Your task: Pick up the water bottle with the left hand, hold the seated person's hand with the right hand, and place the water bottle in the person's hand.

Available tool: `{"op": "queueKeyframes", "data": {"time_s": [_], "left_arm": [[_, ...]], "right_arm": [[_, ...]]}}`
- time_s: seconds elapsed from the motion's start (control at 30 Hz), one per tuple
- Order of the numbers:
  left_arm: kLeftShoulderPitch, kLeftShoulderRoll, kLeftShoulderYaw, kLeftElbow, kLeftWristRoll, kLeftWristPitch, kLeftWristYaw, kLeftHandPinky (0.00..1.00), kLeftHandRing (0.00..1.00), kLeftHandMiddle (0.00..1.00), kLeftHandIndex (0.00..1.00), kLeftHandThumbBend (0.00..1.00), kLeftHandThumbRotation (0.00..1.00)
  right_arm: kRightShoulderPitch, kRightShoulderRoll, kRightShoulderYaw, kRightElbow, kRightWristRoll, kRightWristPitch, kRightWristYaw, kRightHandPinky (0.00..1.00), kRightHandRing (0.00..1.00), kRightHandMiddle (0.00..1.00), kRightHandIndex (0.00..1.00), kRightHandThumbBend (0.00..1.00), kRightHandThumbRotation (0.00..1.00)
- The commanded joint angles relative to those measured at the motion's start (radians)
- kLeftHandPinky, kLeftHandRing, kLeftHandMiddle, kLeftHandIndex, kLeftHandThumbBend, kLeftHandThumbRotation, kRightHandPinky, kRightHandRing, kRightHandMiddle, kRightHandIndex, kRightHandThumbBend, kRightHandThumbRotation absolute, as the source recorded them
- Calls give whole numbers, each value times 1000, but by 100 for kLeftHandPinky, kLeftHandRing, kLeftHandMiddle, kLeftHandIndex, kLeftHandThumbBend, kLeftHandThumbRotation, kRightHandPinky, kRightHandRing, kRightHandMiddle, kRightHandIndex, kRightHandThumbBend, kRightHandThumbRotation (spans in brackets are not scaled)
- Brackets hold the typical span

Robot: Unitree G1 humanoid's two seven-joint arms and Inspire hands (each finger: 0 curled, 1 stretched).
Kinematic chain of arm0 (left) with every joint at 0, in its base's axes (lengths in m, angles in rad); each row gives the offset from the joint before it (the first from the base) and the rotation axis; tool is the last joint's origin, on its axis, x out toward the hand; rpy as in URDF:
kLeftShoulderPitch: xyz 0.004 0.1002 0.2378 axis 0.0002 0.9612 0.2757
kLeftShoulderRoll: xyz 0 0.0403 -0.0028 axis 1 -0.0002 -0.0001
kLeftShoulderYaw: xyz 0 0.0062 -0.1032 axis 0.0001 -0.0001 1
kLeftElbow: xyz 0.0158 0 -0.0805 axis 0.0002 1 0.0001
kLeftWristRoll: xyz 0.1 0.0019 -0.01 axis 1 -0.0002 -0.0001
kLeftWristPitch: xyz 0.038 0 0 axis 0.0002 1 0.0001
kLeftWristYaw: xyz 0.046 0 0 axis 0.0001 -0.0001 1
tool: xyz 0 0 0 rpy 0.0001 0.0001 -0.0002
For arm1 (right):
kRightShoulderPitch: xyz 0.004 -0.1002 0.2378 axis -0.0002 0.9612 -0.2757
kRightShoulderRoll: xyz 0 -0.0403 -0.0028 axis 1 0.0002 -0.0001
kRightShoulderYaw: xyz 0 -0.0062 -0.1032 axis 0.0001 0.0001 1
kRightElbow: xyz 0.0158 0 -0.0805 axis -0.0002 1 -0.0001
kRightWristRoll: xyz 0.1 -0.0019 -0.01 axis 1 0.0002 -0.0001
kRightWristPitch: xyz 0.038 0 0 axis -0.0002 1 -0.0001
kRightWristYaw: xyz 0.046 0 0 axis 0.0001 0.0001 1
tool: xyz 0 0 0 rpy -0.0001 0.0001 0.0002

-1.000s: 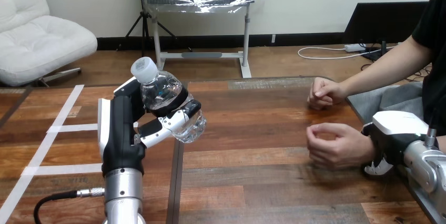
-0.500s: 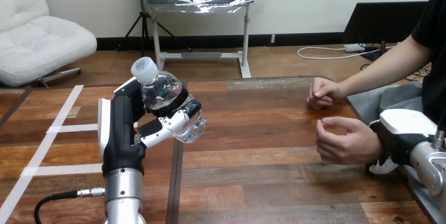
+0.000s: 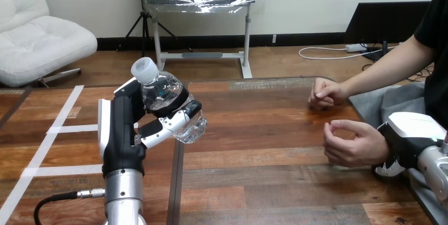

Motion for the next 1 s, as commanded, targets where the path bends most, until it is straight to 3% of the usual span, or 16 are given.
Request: {"op": "queueKeyframes", "data": {"time_s": [0.0,0.1,0.2,0.33,0.53,0.67,0.97], "left_arm": [[-64,9,3,-33,1,-19,5,41,42,43,51,61,0],[-64,12,4,-32,4,-22,5,42,43,43,51,61,0],[-65,16,5,-29,5,-27,4,42,42,43,51,61,0],[-70,19,7,-20,7,-32,6,42,42,43,51,61,0],[-73,18,7,-15,8,-29,9,42,42,43,51,61,0],[-75,17,5,-17,8,-27,8,43,42,43,51,61,0],[-77,15,3,-18,6,-26,6,41,42,43,51,61,0]], "right_arm": [[-4,33,-6,52,27,-18,-12,39,50,63,62,74,0],[-8,32,-2,64,33,-30,-15,39,48,61,59,72,0],[-12,28,4,77,34,-43,-23,29,39,52,63,70,0],[-15,28,6,85,30,-46,-37,26,36,49,65,70,0],[-17,38,-6,91,37,-5,-53,27,38,52,63,71,0],[-9,32,-18,84,51,-10,-66,29,41,55,56,72,0],[5,26,-36,70,56,-11,-102,25,37,52,57,70,0]]}}
